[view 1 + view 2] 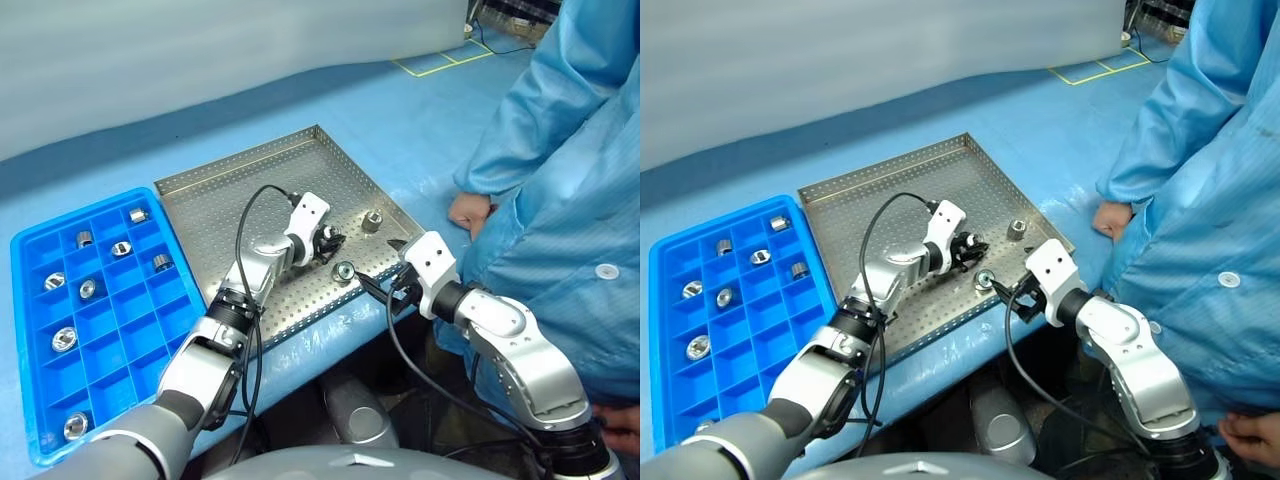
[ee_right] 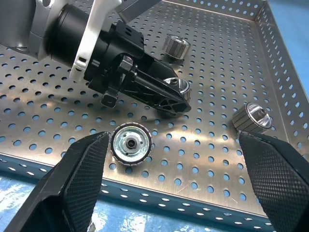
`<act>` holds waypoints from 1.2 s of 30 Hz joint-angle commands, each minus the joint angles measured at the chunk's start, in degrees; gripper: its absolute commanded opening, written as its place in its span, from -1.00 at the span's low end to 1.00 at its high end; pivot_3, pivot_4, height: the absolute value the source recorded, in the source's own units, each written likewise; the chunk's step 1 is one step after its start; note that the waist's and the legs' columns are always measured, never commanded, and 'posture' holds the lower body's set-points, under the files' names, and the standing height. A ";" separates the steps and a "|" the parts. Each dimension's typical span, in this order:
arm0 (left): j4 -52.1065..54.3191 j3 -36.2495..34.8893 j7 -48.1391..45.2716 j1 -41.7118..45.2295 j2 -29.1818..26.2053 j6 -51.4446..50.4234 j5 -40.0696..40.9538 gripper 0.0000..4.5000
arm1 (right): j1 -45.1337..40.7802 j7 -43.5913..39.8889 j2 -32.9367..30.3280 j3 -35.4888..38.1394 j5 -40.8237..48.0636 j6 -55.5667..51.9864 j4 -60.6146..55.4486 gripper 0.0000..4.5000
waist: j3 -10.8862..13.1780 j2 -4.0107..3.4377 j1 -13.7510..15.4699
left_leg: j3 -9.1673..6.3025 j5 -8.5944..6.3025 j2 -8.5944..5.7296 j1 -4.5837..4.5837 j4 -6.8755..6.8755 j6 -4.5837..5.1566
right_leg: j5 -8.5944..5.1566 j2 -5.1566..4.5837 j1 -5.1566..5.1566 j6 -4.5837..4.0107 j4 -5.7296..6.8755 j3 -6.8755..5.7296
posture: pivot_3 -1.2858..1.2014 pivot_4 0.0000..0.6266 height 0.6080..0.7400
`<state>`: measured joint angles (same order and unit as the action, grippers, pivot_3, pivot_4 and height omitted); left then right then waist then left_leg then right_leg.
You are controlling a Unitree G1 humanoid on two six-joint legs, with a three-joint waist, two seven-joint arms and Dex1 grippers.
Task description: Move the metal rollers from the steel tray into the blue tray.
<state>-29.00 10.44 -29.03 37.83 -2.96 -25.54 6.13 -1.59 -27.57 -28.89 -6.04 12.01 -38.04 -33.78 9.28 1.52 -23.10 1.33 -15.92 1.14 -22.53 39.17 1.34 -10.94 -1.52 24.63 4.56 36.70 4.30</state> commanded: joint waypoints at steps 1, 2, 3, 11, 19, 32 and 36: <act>14.55 -3.74 -0.85 -2.70 -2.62 -3.63 3.58 -0.25 | -1.55 -1.07 0.49 -0.82 0.87 1.06 -0.90 1.00 | 0.02 0.00 0.03 | 0.00 0.00 0.02 -0.01 -0.01 0.00 | 0.00 0.01 0.02 0.00 0.02 0.01 | -0.28 -0.52 1.00; 19.33 -4.50 -1.40 -4.42 -4.12 -5.54 4.67 -0.25 | -1.97 -1.58 0.74 -1.19 1.39 1.15 -0.80 1.00 | 0.02 -0.01 0.10 | 0.01 0.00 0.04 -0.02 -0.02 0.00 | 0.00 0.02 0.06 -0.01 0.04 0.04 | -0.27 -0.52 1.00; 24.00 -5.39 -1.73 -6.18 -5.66 -7.44 5.79 -0.25 | -2.42 -2.17 1.00 -1.65 1.84 1.26 -0.68 1.00 | 0.02 -0.01 0.07 | 0.01 0.00 0.09 -0.02 -0.02 0.00 | 0.00 0.03 0.05 -0.01 0.05 0.05 | -0.27 -0.52 1.00; 60.80 -20.40 1.90 -24.74 -20.24 -28.07 13.89 -0.25 | -9.00 -7.98 3.04 -5.23 4.81 3.07 3.86 1.00 | 0.04 -0.01 2.59 | 0.01 0.01 0.38 0.10 -0.02 -0.02 | -0.01 0.05 0.05 -0.04 0.14 0.08 | -0.12 -0.52 1.00; 76.03 -34.86 5.49 -39.41 -24.85 -36.31 15.79 -0.25 | -13.03 -11.39 4.10 -7.69 4.86 4.84 9.10 1.00 | 0.08 0.10 11.13 | -0.15 -0.02 0.35 -0.05 -0.03 -0.06 | -0.04 -0.09 0.11 -0.38 0.06 -0.25 | -0.01 -0.52 1.00; 73.82 -34.64 9.19 -49.08 -23.57 -34.57 14.71 -0.25 | -14.61 -12.48 4.41 -8.81 4.17 5.30 11.26 1.00 | 0.05 0.15 19.53 | -0.12 0.00 0.34 -0.04 0.06 -0.11 | -0.21 -0.09 0.07 -1.01 0.09 -0.39 | 0.00 -0.52 1.00; 70.44 -32.88 10.51 -48.27 -22.82 -33.05 14.12 0.34 | -14.47 -12.26 4.09 -9.08 3.58 5.10 11.19 1.00 | 0.05 0.15 19.54 | -0.07 0.02 0.31 0.00 0.07 -0.12 | -0.20 -0.06 0.06 -1.04 0.09 -0.40 | 0.00 -0.52 1.00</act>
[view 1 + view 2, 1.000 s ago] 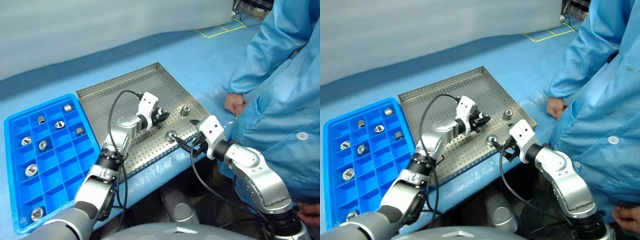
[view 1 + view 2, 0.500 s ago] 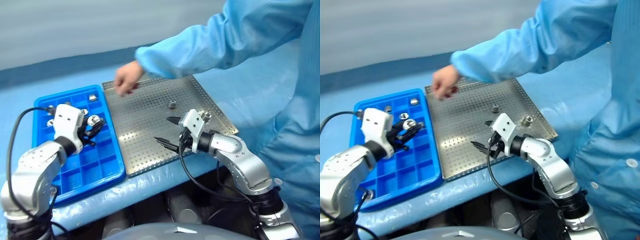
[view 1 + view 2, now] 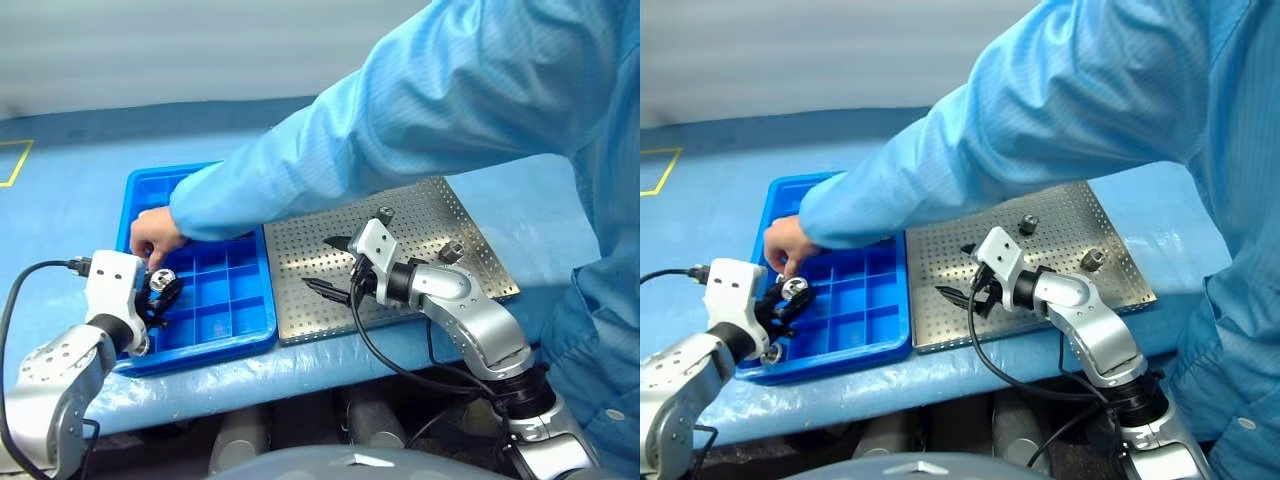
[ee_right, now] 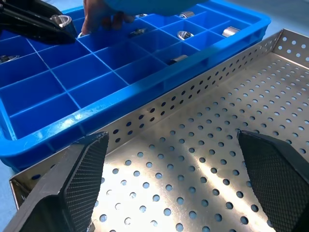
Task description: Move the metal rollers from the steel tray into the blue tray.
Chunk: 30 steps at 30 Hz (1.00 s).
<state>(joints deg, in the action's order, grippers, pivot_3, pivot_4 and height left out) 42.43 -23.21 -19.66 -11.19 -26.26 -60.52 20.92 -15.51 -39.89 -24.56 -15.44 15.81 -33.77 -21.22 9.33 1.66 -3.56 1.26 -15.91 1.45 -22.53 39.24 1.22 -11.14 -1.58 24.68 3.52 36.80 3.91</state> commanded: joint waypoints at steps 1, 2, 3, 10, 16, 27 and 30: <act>-1.67 1.69 1.82 1.42 0.50 1.47 -1.04 0.49 | -0.50 0.14 -0.33 0.28 -0.37 0.77 -1.46 1.00 | 0.00 0.00 -0.02 | 0.00 0.00 0.00 0.00 0.00 0.00 | 0.00 0.01 0.00 0.00 0.00 0.00 | -0.01 -0.52 1.00; -2.13 2.09 2.26 2.23 1.06 1.11 -0.64 0.65 | -0.41 0.22 -0.42 0.31 -0.47 0.74 -1.69 1.00 | 0.00 0.00 -0.03 | 0.00 0.00 -0.01 0.00 0.00 0.00 | 0.01 0.03 0.00 -0.01 0.00 -0.01 | -0.01 -0.52 1.00; -2.38 2.48 2.35 2.71 1.24 1.26 -0.43 0.78 | -0.33 0.31 -0.47 0.41 -0.47 0.65 -1.90 1.00 | 0.00 0.00 -0.03 | -0.01 0.00 -0.04 0.00 0.00 0.00 | 0.01 0.05 0.00 -0.02 0.00 -0.01 | -0.01 -0.52 1.00; -2.13 1.42 -0.68 4.25 2.59 5.86 3.63 0.78 | 0.40 0.96 -0.86 1.37 -0.57 0.44 -2.95 1.00 | -0.01 0.00 -0.36 | 0.00 0.00 -0.05 -0.01 -0.01 -0.01 | 0.03 0.06 0.02 -0.04 0.00 -0.02 | -0.03 -0.52 1.00; -2.12 3.99 -5.21 6.47 3.15 10.14 8.71 0.78 | 0.88 3.39 -2.25 3.47 -1.73 -0.62 -3.53 1.00 | -0.01 0.00 -0.51 | 0.01 0.00 -0.04 -0.01 0.02 -0.01 | 0.03 0.05 0.00 -0.04 0.00 -0.02 | -0.06 -0.52 1.00; -6.66 22.23 -11.09 14.88 0.78 18.25 5.57 0.78 | 1.09 7.84 -9.82 5.94 -5.96 -13.33 -3.30 1.00 | -0.03 -0.03 -1.76 | 0.12 0.00 -0.18 -0.04 0.05 0.00 | 0.04 0.09 -0.02 -0.03 -0.01 0.04 | -0.12 -0.52 1.00; -7.50 23.38 -11.00 14.94 0.69 19.21 5.43 0.78 | 2.16 7.84 -11.67 6.27 -6.12 -15.28 -4.52 1.00 | -0.03 -0.04 -2.76 | 0.08 -0.01 -0.17 -0.03 0.02 0.02 | 0.03 0.10 -0.01 -0.03 -0.01 0.04 | -0.13 -0.52 1.00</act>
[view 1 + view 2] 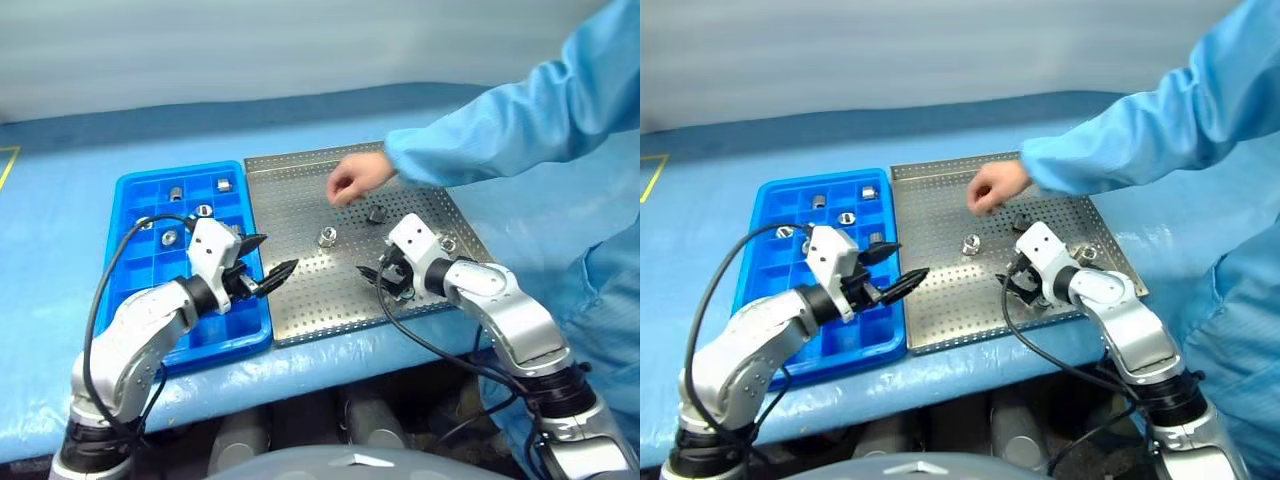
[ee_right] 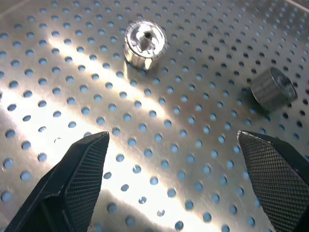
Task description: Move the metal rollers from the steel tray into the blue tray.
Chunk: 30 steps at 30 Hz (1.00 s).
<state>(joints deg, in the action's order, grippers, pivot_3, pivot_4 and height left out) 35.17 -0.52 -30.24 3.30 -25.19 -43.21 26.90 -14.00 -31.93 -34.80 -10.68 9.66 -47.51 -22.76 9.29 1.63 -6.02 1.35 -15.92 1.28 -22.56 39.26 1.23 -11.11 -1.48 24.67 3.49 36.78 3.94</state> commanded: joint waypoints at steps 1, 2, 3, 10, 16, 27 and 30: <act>-0.36 1.00 -0.22 0.33 -0.46 2.27 -0.82 0.78 | 1.08 -0.02 -1.91 1.78 0.00 -2.29 -3.46 1.00 | 0.00 0.00 -0.60 | -0.01 0.00 0.00 0.00 0.00 0.00 | 0.00 0.00 0.00 0.00 0.00 0.00 | -0.13 -0.52 1.00; -0.51 1.12 -0.03 0.14 -0.43 2.59 -0.95 0.78 | 1.67 -0.05 -2.35 2.21 0.23 -3.06 -4.09 1.00 | 0.00 0.01 -0.90 | -0.03 0.00 0.00 0.00 0.00 0.00 | 0.00 0.00 -0.01 0.01 0.00 0.00 | -0.13 -0.52 1.00; -0.61 1.14 0.09 -0.13 -0.34 2.88 -0.97 0.78 | 2.32 -0.17 -2.80 2.60 0.54 -3.95 -4.72 1.00 | 0.00 0.00 -1.14 | -0.04 0.00 0.00 0.00 0.00 0.00 | 0.00 0.00 -0.01 0.01 0.00 0.00 | -0.13 -0.52 1.00; -0.90 1.67 1.24 -1.16 0.75 3.79 -1.32 0.78 | 4.28 -0.09 -3.65 2.47 1.13 -7.85 -3.02 1.00 | -0.01 0.02 -2.32 | -0.06 0.00 0.00 0.04 0.03 0.01 | -0.12 0.00 -0.04 0.29 0.00 0.06 | -0.13 -0.52 1.00; -0.81 1.48 2.13 -1.93 0.87 4.32 -1.51 0.79 | 3.83 0.12 -3.68 2.02 1.17 -9.05 -2.11 0.74 | -0.01 0.03 -2.26 | -0.09 0.00 -0.02 0.04 0.04 0.01 | -0.13 -0.01 -0.07 0.31 -0.01 0.05 | -0.12 -0.52 1.00; -0.29 -1.02 3.69 -3.08 0.50 4.26 -1.28 0.79 | 2.01 -1.33 -3.42 0.21 1.87 -9.62 -2.66 -0.24 | -0.01 0.03 -2.18 | -0.08 -0.01 -0.01 0.03 0.04 0.03 | -0.13 -0.01 -0.06 0.32 -0.02 0.06 | -0.11 -0.52 1.00; 1.08 -4.48 5.10 -4.09 -0.05 3.74 -0.93 0.79 | 0.66 -1.00 0.31 0.16 2.85 -4.15 -4.96 -0.24 | -0.01 0.02 -2.37 | -0.07 -0.01 0.01 0.05 0.03 0.03 | -0.13 0.01 -0.05 0.32 0.00 0.06 | -0.09 -0.52 1.00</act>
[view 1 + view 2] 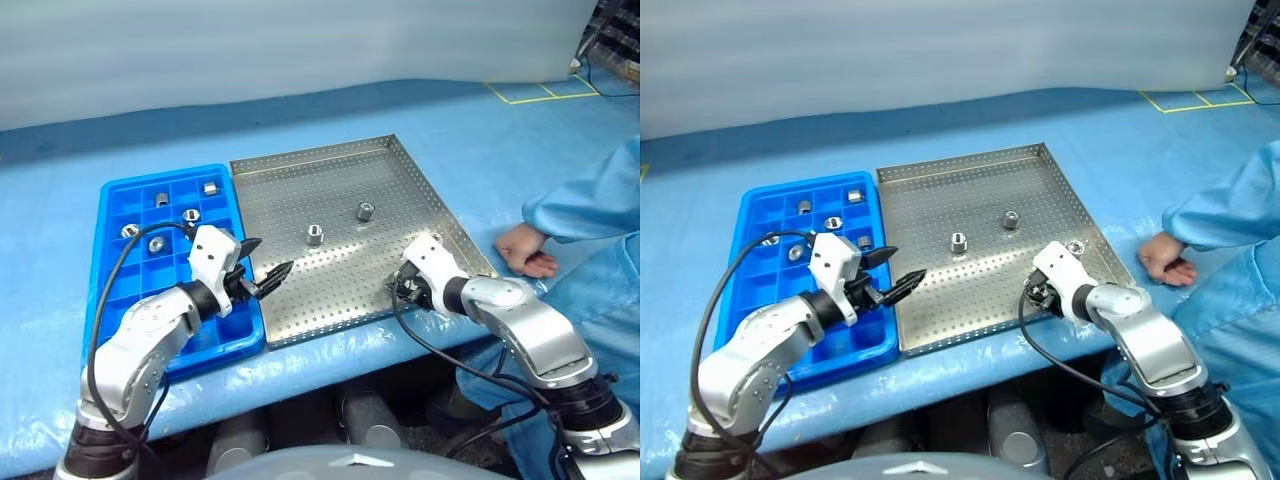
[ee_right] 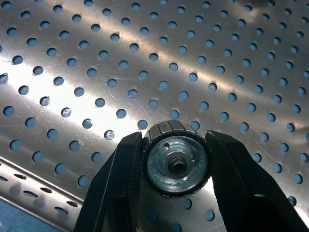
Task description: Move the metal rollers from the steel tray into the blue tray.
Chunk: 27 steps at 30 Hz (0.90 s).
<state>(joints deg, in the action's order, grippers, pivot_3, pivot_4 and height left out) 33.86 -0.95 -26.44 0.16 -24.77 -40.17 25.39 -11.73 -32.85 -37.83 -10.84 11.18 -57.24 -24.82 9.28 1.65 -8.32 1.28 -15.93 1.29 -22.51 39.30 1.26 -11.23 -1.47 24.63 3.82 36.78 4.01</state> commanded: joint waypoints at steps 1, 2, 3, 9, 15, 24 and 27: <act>3.39 -6.53 2.18 -1.84 -1.31 0.33 0.30 0.79 | -2.71 0.06 6.26 0.59 2.57 8.24 -4.18 -0.24 | 0.01 0.00 -0.35 | 0.01 0.00 0.02 0.01 -0.01 0.00 | 0.00 0.02 0.02 0.00 0.02 0.01 | -0.09 -0.52 1.00; 4.09 -8.19 2.78 -2.48 -1.92 0.07 0.12 0.79 | -3.41 0.08 8.32 0.83 3.36 9.99 -4.94 -0.24 | 0.02 0.01 -0.83 | 0.03 0.00 0.08 0.01 -0.02 0.00 | 0.01 0.07 0.05 0.01 0.03 0.02 | -0.09 -0.52 1.00; 4.75 -9.92 3.30 -3.40 -2.86 -0.34 -0.27 0.79 | -4.47 -0.05 9.99 0.37 3.64 11.19 -5.16 -0.24 | 0.05 -0.02 -0.93 | 0.03 0.00 0.18 0.00 -0.03 0.00 | 0.06 0.17 0.09 0.01 0.04 0.02 | -0.08 -0.52 1.00; 7.40 -18.31 5.63 -9.92 -8.92 -2.50 -4.20 0.79 | -14.04 -3.91 17.74 -6.26 4.03 17.92 2.03 -0.24 | 0.04 0.01 -0.16 | -0.08 0.02 0.23 -0.01 -0.06 -0.04 | 0.06 0.12 0.10 -0.02 0.07 -0.09 | -0.03 -0.52 1.00; 9.07 -23.87 6.80 -14.01 -9.08 -3.42 -4.79 0.79 | -22.91 -8.46 27.90 -12.54 1.99 28.10 18.39 -0.24 | 0.05 0.03 1.68 | -0.06 0.02 0.31 -0.07 -0.12 -0.04 | 0.22 -0.05 0.15 -0.28 0.01 -0.13 | 0.02 -0.52 1.00; 12.25 -23.48 8.37 -18.55 -4.41 -2.28 -4.52 0.79 | -32.00 -12.01 38.81 -12.95 -0.09 38.68 40.97 -0.24 | 0.06 0.02 5.31 | -0.10 0.03 0.33 -0.08 -0.20 -0.13 | 0.24 -0.14 0.18 -0.31 0.03 -0.31 | 0.09 -0.52 1.00; 12.86 -24.61 8.60 -20.51 -3.00 -1.86 -4.39 0.79 | -32.40 -13.45 41.20 -13.06 -0.04 40.50 44.82 -0.24 | 0.06 0.01 5.97 | -0.09 0.02 0.33 -0.07 -0.21 -0.14 | 0.10 -0.14 0.18 -0.54 0.04 -0.33 | 0.11 -0.52 1.00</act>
<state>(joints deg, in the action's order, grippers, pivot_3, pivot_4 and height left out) 43.61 -24.21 -18.42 -19.74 -28.45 -43.23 20.96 -42.87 -45.19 1.98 -24.79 10.83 -19.02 19.14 9.34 1.67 -2.34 1.20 -15.91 1.63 -22.57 39.08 1.11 -11.14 -1.61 24.81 3.26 36.82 3.67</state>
